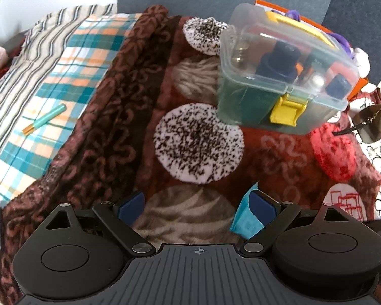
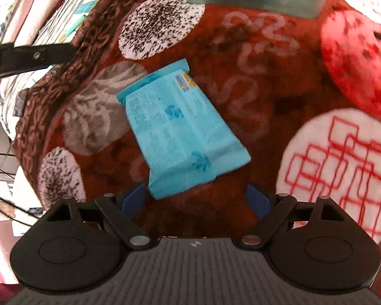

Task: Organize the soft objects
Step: 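Move both open tools down to the light-blue wipe packet, then grasp the light-blue wipe packet with the right tool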

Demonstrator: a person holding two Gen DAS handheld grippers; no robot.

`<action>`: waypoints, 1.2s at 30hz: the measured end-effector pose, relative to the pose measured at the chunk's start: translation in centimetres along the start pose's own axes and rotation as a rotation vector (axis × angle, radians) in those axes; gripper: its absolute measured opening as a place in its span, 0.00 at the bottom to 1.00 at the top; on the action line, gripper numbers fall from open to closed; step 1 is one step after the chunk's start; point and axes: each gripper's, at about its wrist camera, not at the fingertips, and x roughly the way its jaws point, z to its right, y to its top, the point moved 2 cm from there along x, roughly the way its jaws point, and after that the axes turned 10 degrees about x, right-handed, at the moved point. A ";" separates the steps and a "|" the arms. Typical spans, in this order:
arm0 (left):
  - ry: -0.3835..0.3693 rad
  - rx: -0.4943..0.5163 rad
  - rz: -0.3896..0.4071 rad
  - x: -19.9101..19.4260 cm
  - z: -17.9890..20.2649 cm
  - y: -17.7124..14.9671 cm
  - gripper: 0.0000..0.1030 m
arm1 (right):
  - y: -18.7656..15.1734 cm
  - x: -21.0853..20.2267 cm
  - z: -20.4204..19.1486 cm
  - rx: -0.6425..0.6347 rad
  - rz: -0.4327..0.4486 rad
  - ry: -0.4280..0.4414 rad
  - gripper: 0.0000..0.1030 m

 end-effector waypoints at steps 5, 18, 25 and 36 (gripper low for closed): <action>0.004 -0.010 -0.009 0.1 -0.5 -0.6 1.00 | 1.4 0.0 0.8 0.012 0.038 -0.022 0.71; -0.176 -0.014 -0.015 3.2 1.6 1.1 1.00 | 3.8 -4.0 9.0 0.298 0.194 -0.028 0.71; -0.240 0.076 -0.110 8.1 6.0 1.1 1.00 | 6.3 -3.4 7.9 0.247 0.188 0.005 0.64; -0.269 0.115 -0.156 11.1 7.8 0.5 1.00 | 8.4 0.0 6.2 0.245 0.108 0.022 0.69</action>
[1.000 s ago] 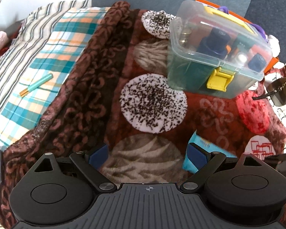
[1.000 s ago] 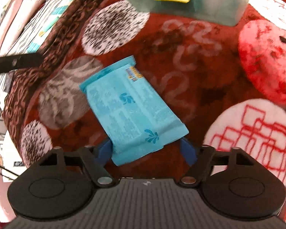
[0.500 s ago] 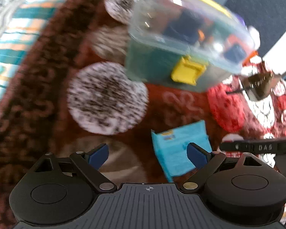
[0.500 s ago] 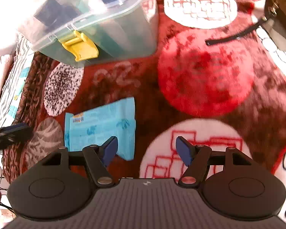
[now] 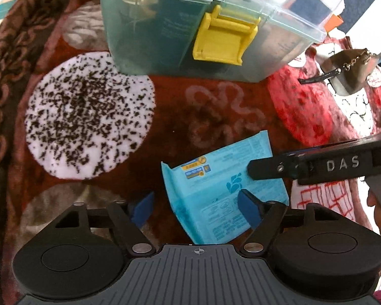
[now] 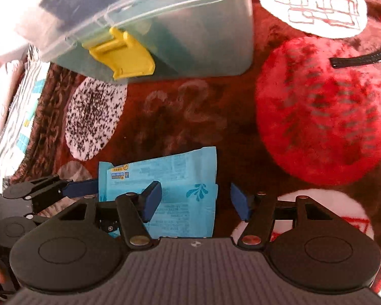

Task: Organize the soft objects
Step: 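Grasp the light-blue wipe packet with the right tool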

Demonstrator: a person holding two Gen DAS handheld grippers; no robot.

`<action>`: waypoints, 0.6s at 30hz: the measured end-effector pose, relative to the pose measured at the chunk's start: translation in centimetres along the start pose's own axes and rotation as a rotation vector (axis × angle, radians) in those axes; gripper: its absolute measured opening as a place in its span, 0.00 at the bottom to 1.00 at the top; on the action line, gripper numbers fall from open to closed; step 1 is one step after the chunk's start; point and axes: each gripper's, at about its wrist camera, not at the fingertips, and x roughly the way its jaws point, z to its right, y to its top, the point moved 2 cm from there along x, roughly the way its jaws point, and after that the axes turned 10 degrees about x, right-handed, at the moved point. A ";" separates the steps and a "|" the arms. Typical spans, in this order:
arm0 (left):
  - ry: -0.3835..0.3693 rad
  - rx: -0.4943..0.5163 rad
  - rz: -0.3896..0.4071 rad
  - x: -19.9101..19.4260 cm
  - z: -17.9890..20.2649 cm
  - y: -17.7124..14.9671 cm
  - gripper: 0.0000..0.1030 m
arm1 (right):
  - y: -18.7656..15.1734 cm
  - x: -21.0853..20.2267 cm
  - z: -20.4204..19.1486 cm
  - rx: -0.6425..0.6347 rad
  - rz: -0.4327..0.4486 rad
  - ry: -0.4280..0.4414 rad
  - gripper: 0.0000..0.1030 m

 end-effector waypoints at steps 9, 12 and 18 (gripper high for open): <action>0.014 0.027 0.032 1.1 1.5 0.2 1.00 | -0.2 0.3 -1.0 0.003 -0.021 0.030 0.56; 0.005 0.034 0.045 1.0 1.7 0.3 1.00 | -0.2 0.3 -0.8 0.037 -0.033 0.057 0.51; 0.007 0.033 0.078 0.0 1.9 -0.3 1.00 | -0.3 -0.4 -1.0 0.049 -0.020 0.069 0.48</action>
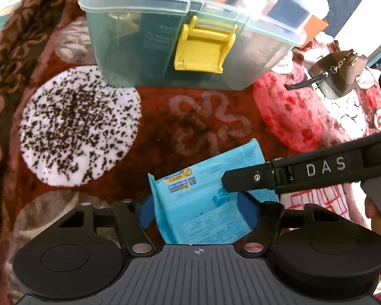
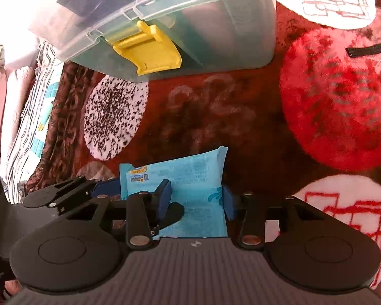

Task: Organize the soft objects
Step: 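Grasp the light-blue wipe packet with the right tool, then carry the wipe packet with the right tool up to the orange box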

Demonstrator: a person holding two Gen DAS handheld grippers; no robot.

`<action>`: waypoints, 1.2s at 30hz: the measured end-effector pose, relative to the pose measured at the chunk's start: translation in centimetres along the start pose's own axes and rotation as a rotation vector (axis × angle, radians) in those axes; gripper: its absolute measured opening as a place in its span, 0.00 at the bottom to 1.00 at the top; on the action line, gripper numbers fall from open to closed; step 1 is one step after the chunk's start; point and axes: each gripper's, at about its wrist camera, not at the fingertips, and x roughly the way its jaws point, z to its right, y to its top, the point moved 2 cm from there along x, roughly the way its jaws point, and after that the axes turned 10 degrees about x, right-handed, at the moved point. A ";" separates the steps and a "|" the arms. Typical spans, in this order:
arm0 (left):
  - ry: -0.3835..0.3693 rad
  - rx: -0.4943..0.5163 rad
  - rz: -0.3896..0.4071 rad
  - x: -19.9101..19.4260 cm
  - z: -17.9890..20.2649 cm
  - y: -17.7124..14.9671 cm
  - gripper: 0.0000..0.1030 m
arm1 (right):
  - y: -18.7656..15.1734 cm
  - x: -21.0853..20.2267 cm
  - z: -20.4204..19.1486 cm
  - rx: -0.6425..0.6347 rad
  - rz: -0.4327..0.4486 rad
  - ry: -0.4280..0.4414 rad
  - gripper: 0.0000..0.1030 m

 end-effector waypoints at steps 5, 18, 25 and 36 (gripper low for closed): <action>-0.011 -0.058 0.023 -1.0 -0.9 -0.2 1.00 | -0.2 -0.7 0.7 0.013 -0.002 -0.001 0.45; -0.081 0.020 -0.055 -0.7 -0.5 -2.0 1.00 | -0.8 -0.3 2.7 0.087 -0.029 0.000 0.45; -0.088 0.025 -0.055 0.6 0.2 -1.1 1.00 | -0.8 0.2 2.0 0.083 -0.029 -0.019 0.45; -0.006 0.073 0.000 -1.4 0.3 0.6 1.00 | -0.9 -2.0 1.4 0.061 0.047 -0.001 0.39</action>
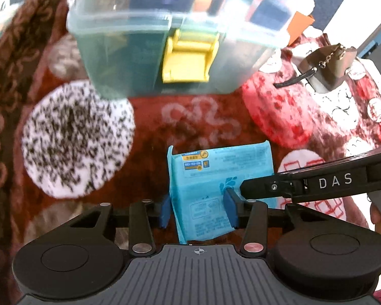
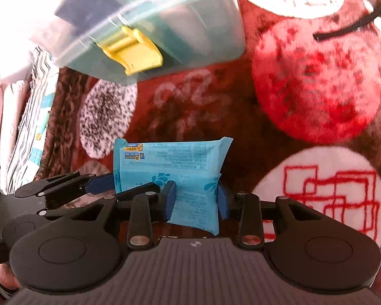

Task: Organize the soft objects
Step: 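Carry the wipe packet with the right tool up to the orange box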

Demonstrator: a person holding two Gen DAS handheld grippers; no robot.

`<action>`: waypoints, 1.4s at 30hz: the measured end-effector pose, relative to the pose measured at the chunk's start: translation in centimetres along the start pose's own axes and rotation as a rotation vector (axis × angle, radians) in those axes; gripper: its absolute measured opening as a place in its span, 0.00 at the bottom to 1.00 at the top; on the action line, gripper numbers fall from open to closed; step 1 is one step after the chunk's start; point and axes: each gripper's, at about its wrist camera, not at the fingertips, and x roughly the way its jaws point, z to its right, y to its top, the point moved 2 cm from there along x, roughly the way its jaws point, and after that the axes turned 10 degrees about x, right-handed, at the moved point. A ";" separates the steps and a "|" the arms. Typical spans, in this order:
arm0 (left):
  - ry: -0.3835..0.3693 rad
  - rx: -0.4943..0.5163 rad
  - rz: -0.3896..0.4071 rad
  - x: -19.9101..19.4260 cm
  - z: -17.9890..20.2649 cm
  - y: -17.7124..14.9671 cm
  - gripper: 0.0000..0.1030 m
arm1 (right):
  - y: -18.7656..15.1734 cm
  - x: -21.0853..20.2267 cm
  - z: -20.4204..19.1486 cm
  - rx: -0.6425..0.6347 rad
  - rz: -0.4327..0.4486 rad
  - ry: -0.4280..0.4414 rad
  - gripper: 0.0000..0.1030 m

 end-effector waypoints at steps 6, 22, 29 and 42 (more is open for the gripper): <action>0.025 0.032 0.032 -1.6 0.6 2.2 1.00 | 1.2 -2.3 -0.6 -0.006 0.057 0.023 0.39; 0.067 0.176 0.094 -4.9 5.1 7.6 1.00 | 3.1 -8.4 1.1 0.037 0.192 0.093 0.39; 0.061 0.233 0.117 -5.5 7.4 9.7 1.00 | 3.7 -10.9 2.5 0.062 0.247 0.102 0.38; 0.070 0.325 0.190 -6.7 11.1 15.7 1.00 | 7.4 -15.9 3.8 0.065 0.368 0.121 0.39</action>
